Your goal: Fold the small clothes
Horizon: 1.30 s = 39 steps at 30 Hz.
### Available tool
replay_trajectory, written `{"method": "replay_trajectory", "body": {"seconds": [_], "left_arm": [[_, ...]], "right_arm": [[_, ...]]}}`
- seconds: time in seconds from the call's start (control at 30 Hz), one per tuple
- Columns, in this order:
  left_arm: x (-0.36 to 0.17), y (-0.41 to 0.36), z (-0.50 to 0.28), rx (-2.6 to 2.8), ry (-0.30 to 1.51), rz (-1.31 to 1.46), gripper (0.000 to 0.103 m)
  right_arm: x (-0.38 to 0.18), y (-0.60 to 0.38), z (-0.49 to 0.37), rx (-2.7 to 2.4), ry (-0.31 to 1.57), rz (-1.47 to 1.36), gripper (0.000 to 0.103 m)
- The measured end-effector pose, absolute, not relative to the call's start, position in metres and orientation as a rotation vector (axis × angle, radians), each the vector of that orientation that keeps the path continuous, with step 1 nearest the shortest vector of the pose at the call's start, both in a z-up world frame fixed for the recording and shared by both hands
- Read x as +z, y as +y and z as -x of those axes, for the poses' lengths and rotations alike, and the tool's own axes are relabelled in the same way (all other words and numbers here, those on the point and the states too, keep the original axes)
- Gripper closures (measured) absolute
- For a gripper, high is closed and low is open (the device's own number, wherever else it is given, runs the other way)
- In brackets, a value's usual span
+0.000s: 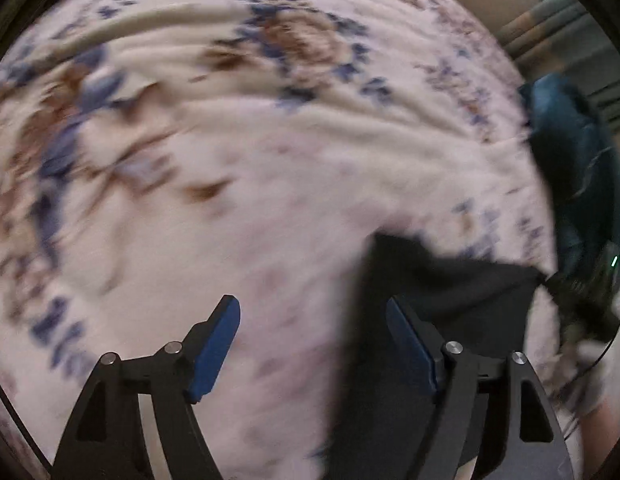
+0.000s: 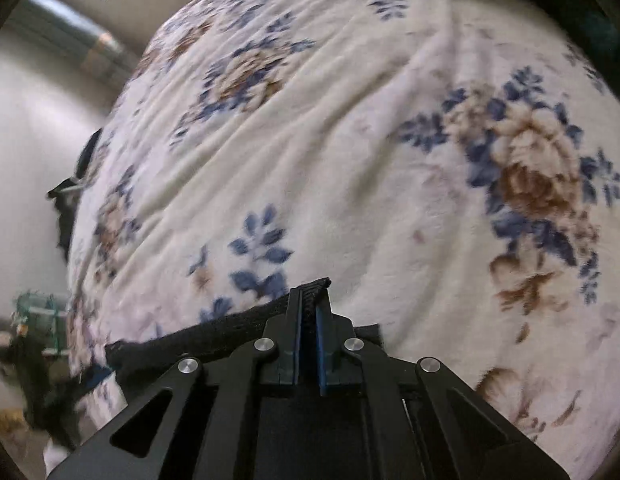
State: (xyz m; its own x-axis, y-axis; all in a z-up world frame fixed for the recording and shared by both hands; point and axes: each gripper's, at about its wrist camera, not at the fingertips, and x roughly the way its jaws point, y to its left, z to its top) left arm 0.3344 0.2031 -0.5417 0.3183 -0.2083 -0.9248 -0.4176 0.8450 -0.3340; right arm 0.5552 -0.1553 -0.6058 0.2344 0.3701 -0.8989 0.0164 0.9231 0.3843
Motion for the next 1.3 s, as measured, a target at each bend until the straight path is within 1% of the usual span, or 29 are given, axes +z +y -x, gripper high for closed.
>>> {"method": "replay_trajectory", "body": {"seconds": [0.03, 0.07, 0.13, 0.2, 0.23, 0.27, 0.33, 0.37, 0.4, 0.43, 0.47, 0.5, 0.6, 0.63, 0.67, 0.7, 0.77, 0.8, 0.87, 0.93, 0.97, 1.0, 1.03, 1.07, 1.13, 1.3], "left_arm": [[-0.547, 0.205, -0.326, 0.178, 1.28, 0.57, 0.02], [-0.556, 0.208, -0.318, 0.205, 1.304, 0.574, 0.017], [-0.575, 0.213, -0.308, 0.24, 1.338, 0.61, 0.018], [-0.592, 0.214, -0.304, 0.251, 1.351, 0.628, 0.017], [-0.597, 0.213, -0.305, 0.247, 1.345, 0.622, 0.007], [-0.599, 0.21, -0.309, 0.231, 1.338, 0.627, 0.0], [-0.602, 0.206, -0.318, 0.267, 1.359, 0.592, 0.0], [-0.606, 0.205, -0.324, 0.293, 1.387, 0.566, 0.0], [-0.608, 0.203, -0.329, 0.31, 1.41, 0.546, 0.0], [-0.61, 0.201, -0.333, 0.329, 1.429, 0.527, 0.0], [-0.611, 0.2, -0.336, 0.352, 1.443, 0.522, 0.0], [-0.611, 0.2, -0.338, 0.369, 1.451, 0.527, 0.0], [-0.604, 0.201, -0.343, 0.408, 1.458, 0.559, 0.0], [-0.594, 0.202, -0.342, 0.414, 1.418, 0.574, 0.001], [-0.577, 0.202, -0.341, 0.403, 1.332, 0.581, 0.002], [-0.561, 0.2, -0.341, 0.395, 1.259, 0.559, 0.002], [-0.534, 0.197, -0.348, 0.353, 1.156, 0.534, 0.002], [-0.528, 0.197, -0.355, 0.299, 1.136, 0.581, 0.002], [-0.531, 0.196, -0.368, 0.189, 1.141, 0.686, 0.002], [-0.538, 0.192, -0.38, 0.132, 1.158, 0.717, 0.002], [-0.542, 0.186, -0.39, 0.105, 1.168, 0.698, 0.015], [-0.545, 0.18, -0.398, 0.097, 1.178, 0.669, 0.032], [-0.55, 0.177, -0.407, 0.082, 1.202, 0.636, 0.084], [-0.557, 0.172, -0.414, 0.053, 1.226, 0.623, 0.089], [-0.559, 0.169, -0.418, 0.066, 1.225, 0.585, 0.089], [-0.576, 0.183, -0.418, 0.098, 1.226, 0.669, 0.088]], "right_arm": [[-0.612, -0.157, -0.558, 0.225, 1.342, -0.341, 0.098], [-0.618, -0.157, -0.56, 0.202, 1.358, -0.337, 0.098], [-0.635, -0.157, -0.567, 0.185, 1.413, -0.35, 0.098], [-0.639, -0.156, -0.572, 0.199, 1.438, -0.358, 0.097], [-0.641, -0.154, -0.575, 0.22, 1.464, -0.372, 0.097], [-0.641, -0.155, -0.576, 0.24, 1.488, -0.395, 0.096], [-0.634, -0.163, -0.577, 0.27, 1.499, -0.438, 0.08], [-0.629, -0.168, -0.575, 0.309, 1.483, -0.478, 0.059], [-0.628, -0.169, -0.573, 0.328, 1.475, -0.498, 0.042], [-0.626, -0.172, -0.572, 0.346, 1.472, -0.517, 0.035], [-0.627, -0.173, -0.572, 0.357, 1.48, -0.523, 0.025], [-0.631, -0.173, -0.572, 0.371, 1.503, -0.524, 0.023], [-0.65, -0.164, -0.573, 0.428, 1.595, -0.527, 0.025], [-0.653, -0.157, -0.571, 0.441, 1.597, -0.524, 0.03], [-0.652, -0.154, -0.57, 0.449, 1.581, -0.511, 0.066], [-0.648, -0.149, -0.567, 0.455, 1.556, -0.471, 0.094], [-0.639, -0.144, -0.562, 0.444, 1.523, -0.435, 0.095], [-0.636, -0.144, -0.562, 0.429, 1.506, -0.429, 0.095], [-0.625, -0.148, -0.561, 0.4, 1.46, -0.446, 0.095], [-0.617, -0.158, -0.562, 0.363, 1.422, -0.473, 0.096], [-0.616, -0.16, -0.564, 0.352, 1.42, -0.479, 0.096], [-0.617, -0.162, -0.565, 0.346, 1.423, -0.484, 0.096], [-0.618, -0.163, -0.566, 0.339, 1.426, -0.488, 0.096], [-0.619, -0.163, -0.567, 0.335, 1.431, -0.489, 0.096], [-0.62, -0.162, -0.57, 0.335, 1.433, -0.48, 0.096], [-0.622, -0.161, -0.578, 0.264, 1.416, -0.465, 0.096]]}}
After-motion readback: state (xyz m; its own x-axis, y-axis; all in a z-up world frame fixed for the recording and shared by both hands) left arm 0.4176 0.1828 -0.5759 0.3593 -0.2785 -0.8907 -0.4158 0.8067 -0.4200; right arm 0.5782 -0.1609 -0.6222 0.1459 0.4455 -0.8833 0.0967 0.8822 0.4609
